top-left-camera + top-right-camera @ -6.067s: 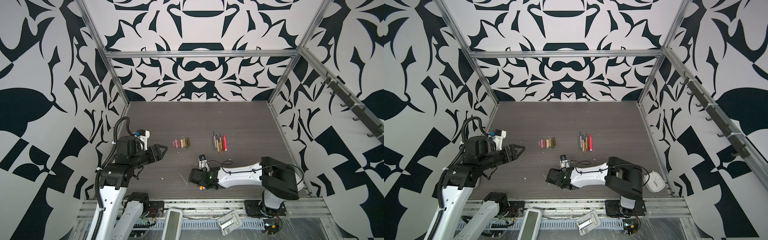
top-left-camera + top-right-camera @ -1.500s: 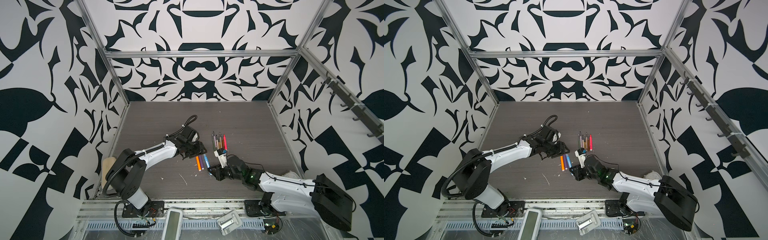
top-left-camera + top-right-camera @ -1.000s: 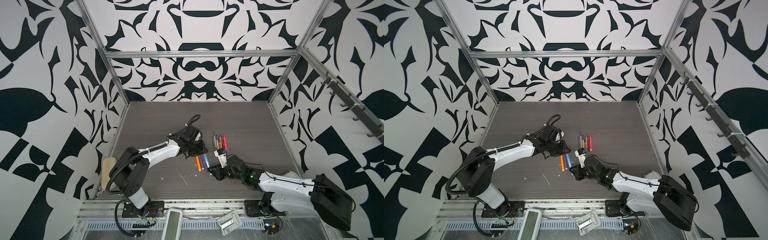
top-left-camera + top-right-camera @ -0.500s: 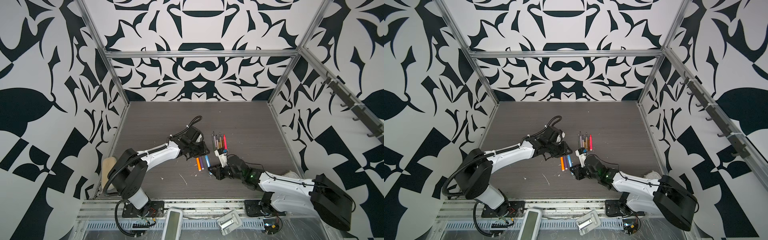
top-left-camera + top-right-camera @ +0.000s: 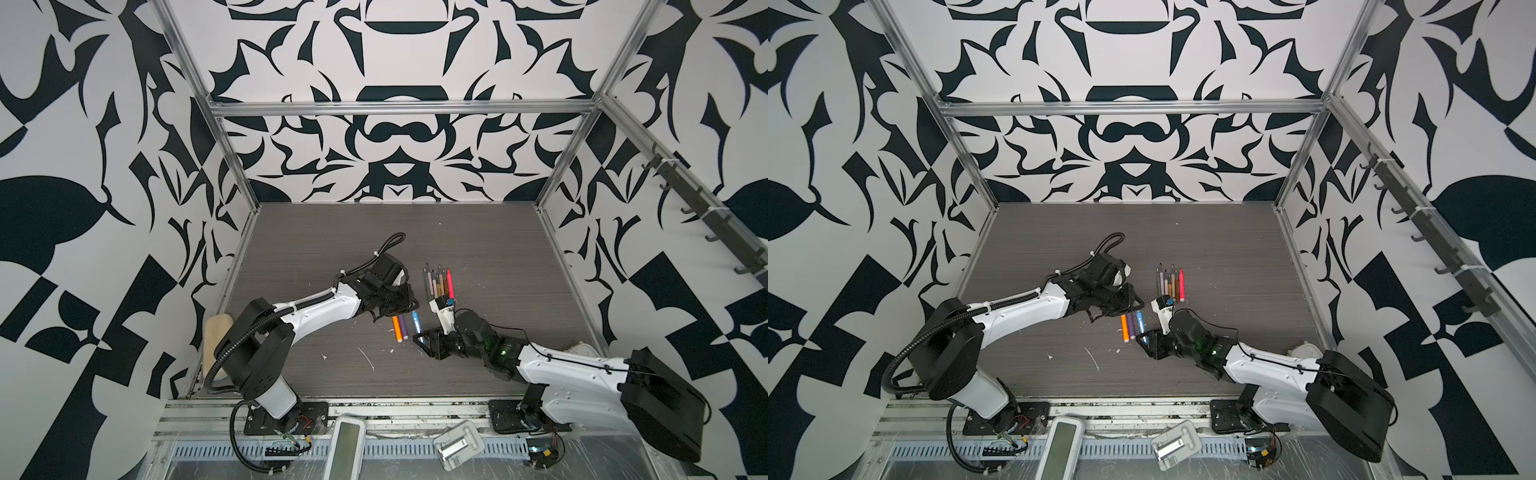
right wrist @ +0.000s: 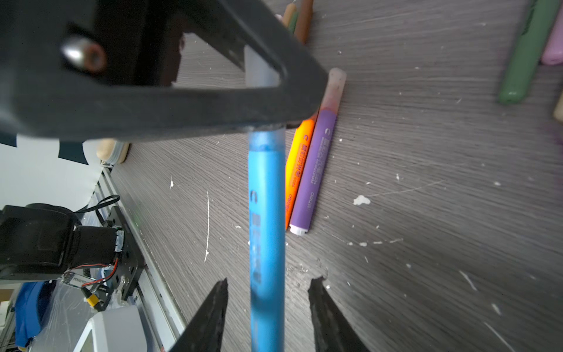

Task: Open the pen caps
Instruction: 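Pull the blue cap off with the left gripper while the right gripper holds the marker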

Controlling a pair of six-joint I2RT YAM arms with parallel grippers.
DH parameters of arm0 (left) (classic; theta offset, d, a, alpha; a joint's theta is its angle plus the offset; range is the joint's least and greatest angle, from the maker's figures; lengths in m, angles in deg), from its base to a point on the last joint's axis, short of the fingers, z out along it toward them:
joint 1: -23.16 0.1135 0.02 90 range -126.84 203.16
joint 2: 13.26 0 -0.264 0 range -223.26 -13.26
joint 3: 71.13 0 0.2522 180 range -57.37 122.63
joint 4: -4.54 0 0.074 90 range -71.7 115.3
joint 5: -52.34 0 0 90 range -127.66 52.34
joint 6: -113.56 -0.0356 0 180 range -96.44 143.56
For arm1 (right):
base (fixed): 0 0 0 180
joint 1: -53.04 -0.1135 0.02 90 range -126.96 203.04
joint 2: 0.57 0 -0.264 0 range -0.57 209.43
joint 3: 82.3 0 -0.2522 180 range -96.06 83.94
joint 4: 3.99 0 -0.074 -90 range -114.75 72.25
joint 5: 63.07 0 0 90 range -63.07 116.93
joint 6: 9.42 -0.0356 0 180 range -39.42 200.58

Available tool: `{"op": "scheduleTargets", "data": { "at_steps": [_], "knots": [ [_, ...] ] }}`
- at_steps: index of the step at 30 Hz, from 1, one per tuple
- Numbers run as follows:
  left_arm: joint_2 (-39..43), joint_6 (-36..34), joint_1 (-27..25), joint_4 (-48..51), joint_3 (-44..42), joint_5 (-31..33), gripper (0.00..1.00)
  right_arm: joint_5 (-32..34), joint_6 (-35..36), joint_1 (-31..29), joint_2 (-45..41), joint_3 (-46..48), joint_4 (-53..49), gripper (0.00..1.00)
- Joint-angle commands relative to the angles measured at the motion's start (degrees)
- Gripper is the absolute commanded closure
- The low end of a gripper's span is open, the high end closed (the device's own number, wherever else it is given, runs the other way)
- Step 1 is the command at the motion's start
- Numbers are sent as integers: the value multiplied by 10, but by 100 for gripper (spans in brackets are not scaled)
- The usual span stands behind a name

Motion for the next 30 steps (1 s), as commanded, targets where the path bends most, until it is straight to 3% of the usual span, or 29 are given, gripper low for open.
{"op": "scheduleTargets", "data": {
  "at_steps": [1, 6, 7, 8, 9, 13, 16, 17, 19, 20, 22, 24, 30],
  "knots": [
    [21, 7, -20, 1, -11, -4, 100, 0, -1, 4, 8, -6, 13, 59],
    [34, 22, -31, -13, -31, 0, 100, -3, -4, 6, 22, -16, 6, 72],
    [38, 24, -31, -18, -35, 0, 100, -3, -4, 6, 24, -17, 4, 79],
    [41, 24, -31, -20, -38, 1, 100, -2, -5, 7, 27, -18, 2, 96],
    [43, 23, -31, -19, -40, 3, 100, -1, -5, 7, 28, -20, 0, 100],
    [43, -27, 1, 24, -8, 25, 100, -2, -3, 6, 34, -25, -6, 100],
    [6, -134, 131, 131, 111, 26, 100, -10, -2, 7, 33, -22, 1, 100],
    [-11, -164, 185, 172, 161, 54, 100, -11, -2, 6, 32, -20, 4, 100],
    [-36, -184, 274, 209, 234, 78, 100, -11, -1, 6, 32, -20, 7, 100],
    [-44, -179, 307, 221, 258, 53, 100, -12, 0, 6, 34, -22, 8, 100],
    [-34, -178, 320, 229, 276, 19, 100, -15, 2, 6, 39, -25, 6, 100],
    [-6, -189, 306, 226, 251, 31, 100, -15, 0, 6, 41, -25, 7, 100],
    [71, -203, 313, 186, 85, 67, 100, -13, -3, 7, 33, -18, 11, 100]
  ]
}}
